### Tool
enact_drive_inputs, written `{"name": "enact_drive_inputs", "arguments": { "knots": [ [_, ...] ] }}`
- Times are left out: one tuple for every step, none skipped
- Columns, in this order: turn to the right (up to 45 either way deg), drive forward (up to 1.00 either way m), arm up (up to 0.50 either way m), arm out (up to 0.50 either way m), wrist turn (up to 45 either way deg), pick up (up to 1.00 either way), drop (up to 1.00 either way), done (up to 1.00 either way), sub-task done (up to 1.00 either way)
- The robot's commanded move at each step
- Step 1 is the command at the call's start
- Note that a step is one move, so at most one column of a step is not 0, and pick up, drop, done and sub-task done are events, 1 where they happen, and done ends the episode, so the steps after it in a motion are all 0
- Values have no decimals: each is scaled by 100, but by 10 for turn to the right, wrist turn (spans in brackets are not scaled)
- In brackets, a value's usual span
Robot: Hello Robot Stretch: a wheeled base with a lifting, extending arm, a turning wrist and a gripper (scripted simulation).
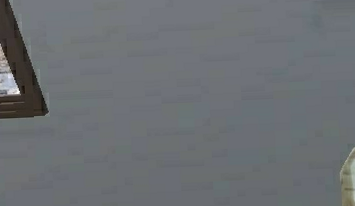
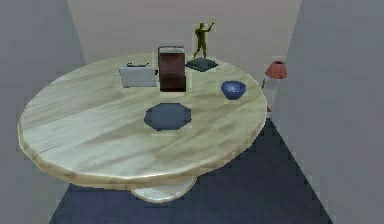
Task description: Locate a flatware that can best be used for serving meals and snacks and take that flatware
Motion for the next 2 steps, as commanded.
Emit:
{"name": "enact_drive_inputs", "arguments": {
  "knots": [
    [0, 0, 38, 0, 0, 0, 0, 0, 0],
    [0, 0, 0, 48, 0, 0, 0, 0, 0]
  ]
}}
